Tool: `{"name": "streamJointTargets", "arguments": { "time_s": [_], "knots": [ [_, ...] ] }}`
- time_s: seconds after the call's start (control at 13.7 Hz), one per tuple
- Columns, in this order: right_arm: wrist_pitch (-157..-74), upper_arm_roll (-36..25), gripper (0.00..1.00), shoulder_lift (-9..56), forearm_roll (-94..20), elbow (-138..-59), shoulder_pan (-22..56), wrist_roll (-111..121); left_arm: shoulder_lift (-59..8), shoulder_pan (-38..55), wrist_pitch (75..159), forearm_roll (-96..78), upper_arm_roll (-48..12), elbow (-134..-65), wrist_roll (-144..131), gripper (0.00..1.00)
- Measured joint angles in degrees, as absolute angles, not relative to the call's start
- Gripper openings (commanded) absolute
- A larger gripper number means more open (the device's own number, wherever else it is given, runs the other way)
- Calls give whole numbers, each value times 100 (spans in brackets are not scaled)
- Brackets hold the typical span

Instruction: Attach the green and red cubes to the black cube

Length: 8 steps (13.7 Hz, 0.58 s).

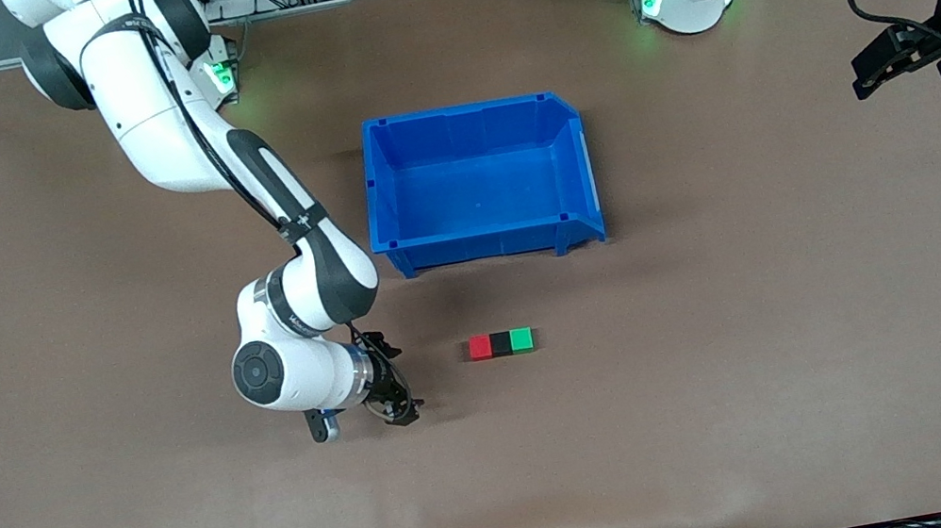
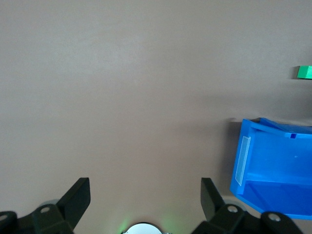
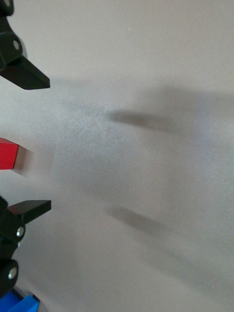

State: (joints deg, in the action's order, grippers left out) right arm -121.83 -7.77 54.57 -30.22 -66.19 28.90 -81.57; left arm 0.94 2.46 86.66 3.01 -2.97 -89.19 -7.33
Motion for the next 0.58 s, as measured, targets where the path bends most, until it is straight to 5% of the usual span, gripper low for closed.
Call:
{"name": "streamJointTargets", "arguments": {
  "time_s": [0.58],
  "knots": [
    [-12165,-779,100,5367,-3020,-6601,2714,-8090,83,305,8671,300,-403,-8919,-726,100]
  ]
}}
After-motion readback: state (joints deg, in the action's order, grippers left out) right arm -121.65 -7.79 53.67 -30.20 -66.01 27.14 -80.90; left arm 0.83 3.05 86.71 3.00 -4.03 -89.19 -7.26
